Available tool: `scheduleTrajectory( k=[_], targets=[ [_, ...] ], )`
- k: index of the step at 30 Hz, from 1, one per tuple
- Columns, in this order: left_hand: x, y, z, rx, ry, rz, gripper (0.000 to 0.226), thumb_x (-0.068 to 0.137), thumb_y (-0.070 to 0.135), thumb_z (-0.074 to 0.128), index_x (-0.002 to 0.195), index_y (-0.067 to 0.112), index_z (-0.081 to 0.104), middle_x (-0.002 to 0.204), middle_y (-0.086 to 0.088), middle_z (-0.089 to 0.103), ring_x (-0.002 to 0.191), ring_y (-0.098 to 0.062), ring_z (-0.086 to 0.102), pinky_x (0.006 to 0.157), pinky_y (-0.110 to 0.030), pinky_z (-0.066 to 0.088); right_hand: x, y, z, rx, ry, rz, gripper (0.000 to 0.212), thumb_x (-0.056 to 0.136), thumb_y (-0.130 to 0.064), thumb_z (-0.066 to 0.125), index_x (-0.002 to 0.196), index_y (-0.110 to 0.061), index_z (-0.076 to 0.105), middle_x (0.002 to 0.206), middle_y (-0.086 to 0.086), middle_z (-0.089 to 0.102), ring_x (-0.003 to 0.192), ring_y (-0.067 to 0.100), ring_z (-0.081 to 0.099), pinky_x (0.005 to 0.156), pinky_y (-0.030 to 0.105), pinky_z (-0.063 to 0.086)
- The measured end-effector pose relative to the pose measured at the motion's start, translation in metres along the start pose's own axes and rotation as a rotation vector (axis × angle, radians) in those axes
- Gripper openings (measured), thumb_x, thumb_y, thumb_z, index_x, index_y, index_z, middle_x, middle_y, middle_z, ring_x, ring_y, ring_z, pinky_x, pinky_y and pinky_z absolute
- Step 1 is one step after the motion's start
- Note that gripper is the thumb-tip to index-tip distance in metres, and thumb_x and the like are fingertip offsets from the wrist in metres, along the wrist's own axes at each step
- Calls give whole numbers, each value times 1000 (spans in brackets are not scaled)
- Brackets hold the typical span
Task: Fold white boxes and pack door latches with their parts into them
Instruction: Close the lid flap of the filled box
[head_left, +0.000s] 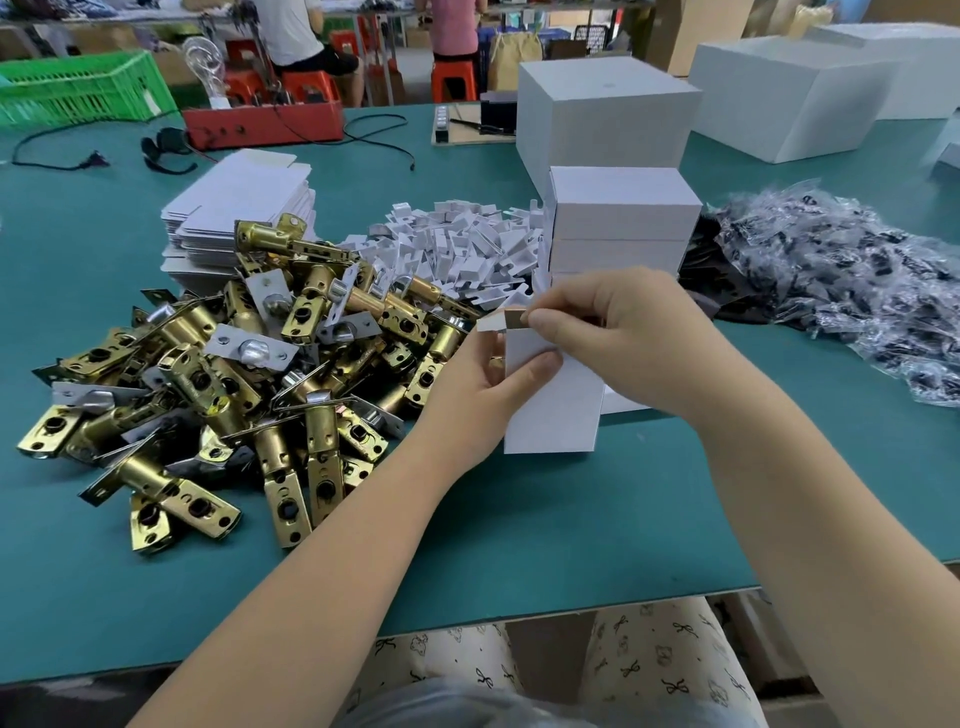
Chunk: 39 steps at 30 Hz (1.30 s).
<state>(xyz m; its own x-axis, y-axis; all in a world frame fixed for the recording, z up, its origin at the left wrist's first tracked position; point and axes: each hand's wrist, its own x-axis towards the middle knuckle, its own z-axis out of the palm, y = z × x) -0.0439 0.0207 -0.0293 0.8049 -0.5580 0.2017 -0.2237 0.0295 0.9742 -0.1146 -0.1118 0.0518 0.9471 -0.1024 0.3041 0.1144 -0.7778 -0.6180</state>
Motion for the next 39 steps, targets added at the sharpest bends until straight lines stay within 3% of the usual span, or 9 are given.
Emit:
scheduleTrajectory(
  k=[5,10,17,20,26,29,32,36,39],
  targets=[
    [-1,0,1,-104,-16,-50,43,82,34,66,122,35,49,101,19,71,97,1,68,76,-17,53,-12,21,0,211,428,46,12,89,-25,57,87,-32,67,83,-22,64,80,-1,59,76,16,45],
    [-5,1,1,82,-2,62,73,88,39,61,152,31,25,104,31,67,103,2,64,85,-16,52,-27,48,13,383,614,244,8,88,-32,49,87,-34,57,80,-14,61,69,2,57,70,19,47],
    [-10,5,3,389,228,212,79,83,48,65,151,20,34,96,-2,70,88,-12,64,76,-30,56,-42,61,31,624,457,138,12,76,-39,62,87,-34,61,88,-6,67,81,12,63,74,28,53],
    [-13,3,6,454,327,292,68,84,39,74,142,15,49,87,9,68,83,-5,61,70,-15,51,-44,63,33,611,353,47,29,78,-31,64,105,-37,58,109,-6,66,106,14,62,90,35,50],
    [-11,7,6,551,246,320,80,91,39,58,154,12,17,80,5,65,70,-10,62,64,-21,48,-45,62,37,607,216,71,48,79,-37,65,124,-40,49,123,-5,61,109,19,61,96,48,49],
    [-13,3,7,339,238,280,61,88,28,70,134,35,30,92,15,66,79,3,67,68,-13,52,-43,61,38,580,233,82,49,80,-29,65,122,-46,46,123,-16,58,99,16,62,90,46,52],
    [-15,1,9,241,291,261,53,83,23,77,113,38,35,98,3,70,91,-8,69,71,-17,54,-42,59,38,569,245,75,53,82,-23,64,120,-55,44,122,-24,54,97,13,62,87,44,54],
    [-13,5,5,185,231,238,53,84,31,75,117,48,37,105,2,70,86,-7,69,71,-21,56,-43,57,39,576,224,81,51,83,-26,61,116,-62,48,124,1,59,99,19,62,90,49,51],
    [-12,5,4,328,175,336,39,90,29,67,123,39,49,110,9,64,92,-2,64,76,-21,55,-41,58,38,608,200,88,45,82,-26,61,114,-57,52,123,-2,60,104,24,61,91,53,50]
  ],
)
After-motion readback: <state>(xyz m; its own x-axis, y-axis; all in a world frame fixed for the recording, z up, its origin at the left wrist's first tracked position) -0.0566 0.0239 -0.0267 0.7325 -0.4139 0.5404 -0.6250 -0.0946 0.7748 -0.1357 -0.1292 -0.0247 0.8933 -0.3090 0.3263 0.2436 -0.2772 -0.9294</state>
